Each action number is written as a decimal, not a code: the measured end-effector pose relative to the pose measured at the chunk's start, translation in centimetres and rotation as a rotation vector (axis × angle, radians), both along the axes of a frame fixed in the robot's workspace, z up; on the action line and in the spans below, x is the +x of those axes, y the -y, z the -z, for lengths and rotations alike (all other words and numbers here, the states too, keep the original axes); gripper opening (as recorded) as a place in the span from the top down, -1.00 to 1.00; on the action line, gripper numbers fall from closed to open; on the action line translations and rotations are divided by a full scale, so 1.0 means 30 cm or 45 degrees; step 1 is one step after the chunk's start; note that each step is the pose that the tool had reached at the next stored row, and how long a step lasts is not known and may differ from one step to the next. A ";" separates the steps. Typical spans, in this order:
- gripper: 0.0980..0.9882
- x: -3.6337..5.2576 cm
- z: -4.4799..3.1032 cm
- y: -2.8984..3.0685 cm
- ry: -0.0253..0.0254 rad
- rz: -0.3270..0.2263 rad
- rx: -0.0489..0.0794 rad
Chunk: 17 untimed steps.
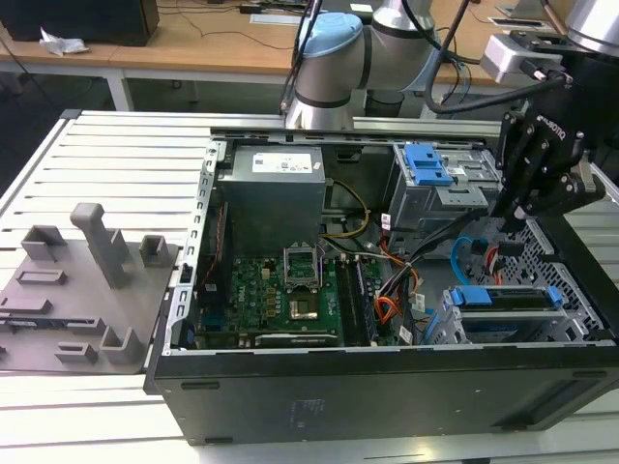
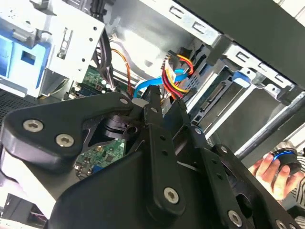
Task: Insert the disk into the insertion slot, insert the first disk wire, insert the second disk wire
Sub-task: 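Insert the first disk wire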
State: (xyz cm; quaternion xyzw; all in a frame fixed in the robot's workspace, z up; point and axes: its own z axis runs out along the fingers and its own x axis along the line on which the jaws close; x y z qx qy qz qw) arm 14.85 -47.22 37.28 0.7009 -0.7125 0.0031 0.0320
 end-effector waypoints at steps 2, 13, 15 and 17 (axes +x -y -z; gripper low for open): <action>0.54 0.002 0.000 0.010 0.0000 0.000 -0.003; 0.54 0.017 0.020 0.064 -0.0011 0.012 -0.007; 0.54 0.020 0.030 0.064 -0.0015 0.019 -0.008; 0.54 0.020 0.034 0.064 -0.0014 0.023 -0.018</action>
